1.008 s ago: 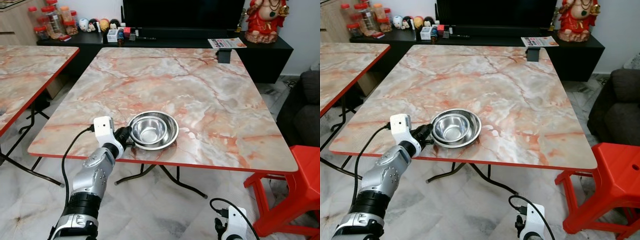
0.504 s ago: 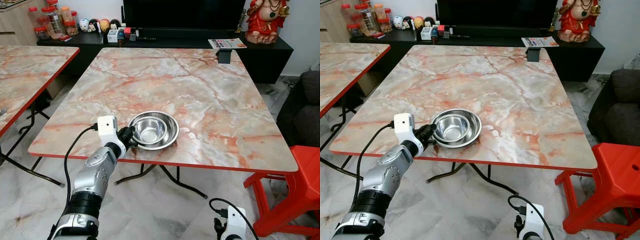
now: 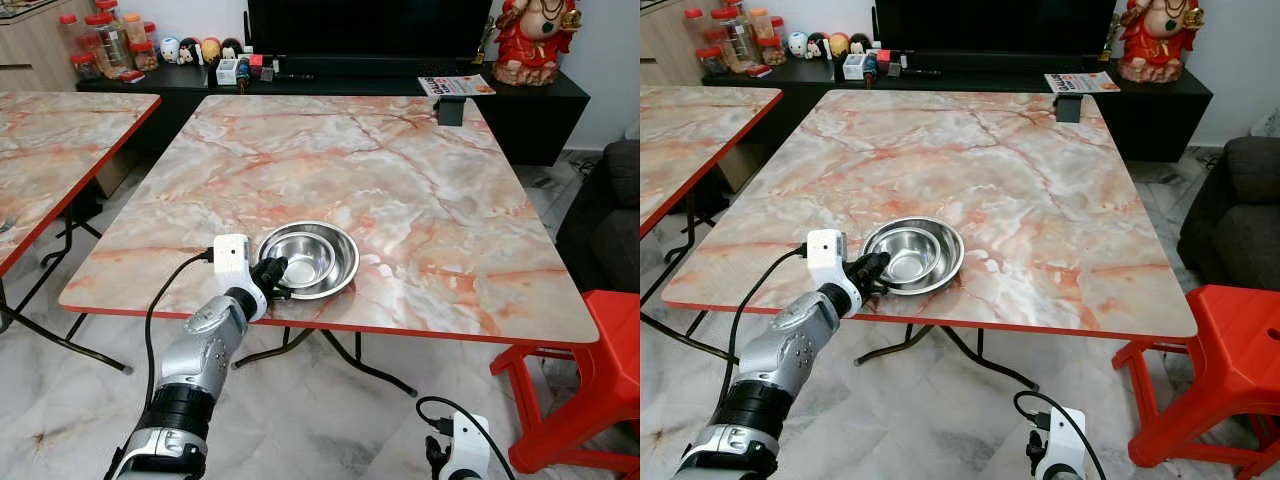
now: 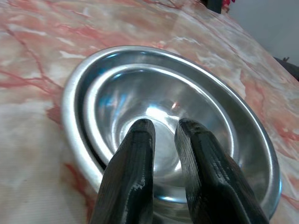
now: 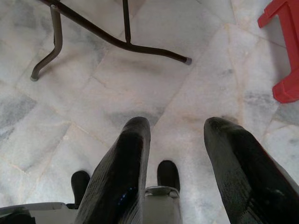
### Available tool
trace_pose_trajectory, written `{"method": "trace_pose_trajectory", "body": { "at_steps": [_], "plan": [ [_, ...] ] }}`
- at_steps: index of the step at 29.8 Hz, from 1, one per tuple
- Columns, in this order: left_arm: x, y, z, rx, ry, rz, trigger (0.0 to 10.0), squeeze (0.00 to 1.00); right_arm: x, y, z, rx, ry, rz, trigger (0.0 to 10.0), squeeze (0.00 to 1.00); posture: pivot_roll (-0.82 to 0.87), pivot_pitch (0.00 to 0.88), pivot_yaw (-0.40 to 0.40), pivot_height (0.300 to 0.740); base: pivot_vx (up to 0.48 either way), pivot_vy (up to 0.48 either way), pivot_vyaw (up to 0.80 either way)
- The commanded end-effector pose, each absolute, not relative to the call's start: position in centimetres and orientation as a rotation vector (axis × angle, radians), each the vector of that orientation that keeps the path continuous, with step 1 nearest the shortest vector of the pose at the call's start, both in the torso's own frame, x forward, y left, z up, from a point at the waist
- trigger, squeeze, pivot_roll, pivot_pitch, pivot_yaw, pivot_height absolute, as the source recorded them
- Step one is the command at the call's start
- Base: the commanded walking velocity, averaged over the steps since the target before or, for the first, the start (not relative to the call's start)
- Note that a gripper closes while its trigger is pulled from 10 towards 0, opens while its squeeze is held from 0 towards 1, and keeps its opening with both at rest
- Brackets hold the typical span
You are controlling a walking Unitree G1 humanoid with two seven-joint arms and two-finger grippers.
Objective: Setting the table
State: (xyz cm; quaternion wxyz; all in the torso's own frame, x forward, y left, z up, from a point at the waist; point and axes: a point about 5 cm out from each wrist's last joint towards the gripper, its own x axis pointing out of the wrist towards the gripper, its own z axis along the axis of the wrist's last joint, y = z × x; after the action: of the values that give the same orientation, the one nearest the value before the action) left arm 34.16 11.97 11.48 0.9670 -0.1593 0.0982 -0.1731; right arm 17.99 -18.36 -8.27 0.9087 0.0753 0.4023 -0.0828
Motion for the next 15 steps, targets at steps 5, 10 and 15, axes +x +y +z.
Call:
{"method": "trace_pose_trajectory", "body": {
  "at_steps": [5,10,15],
  "plan": [
    [34.4,11.8,12.3,-0.293,0.18,-0.364,10.0,0.0,17.9,-18.2,-8.3,0.159,0.834,-0.176,10.0,0.0,0.01,0.0,0.031,0.74,0.0,0.0,0.0],
    [34.5,11.2,12.5,-0.294,0.176,-0.37,10.0,0.0,17.8,-18.2,-8.4,0.159,0.834,-0.177,10.0,0.0,0.01,0.0,0.031,0.74,0.0,0.0,0.0],
    [34.6,10.6,12.6,-0.31,0.163,-0.389,10.0,0.0,17.8,-18.2,-8.4,0.159,0.834,-0.177,10.0,0.0,0.01,0.0,0.031,0.74,0.0,0.0,0.0]
  ]
}}
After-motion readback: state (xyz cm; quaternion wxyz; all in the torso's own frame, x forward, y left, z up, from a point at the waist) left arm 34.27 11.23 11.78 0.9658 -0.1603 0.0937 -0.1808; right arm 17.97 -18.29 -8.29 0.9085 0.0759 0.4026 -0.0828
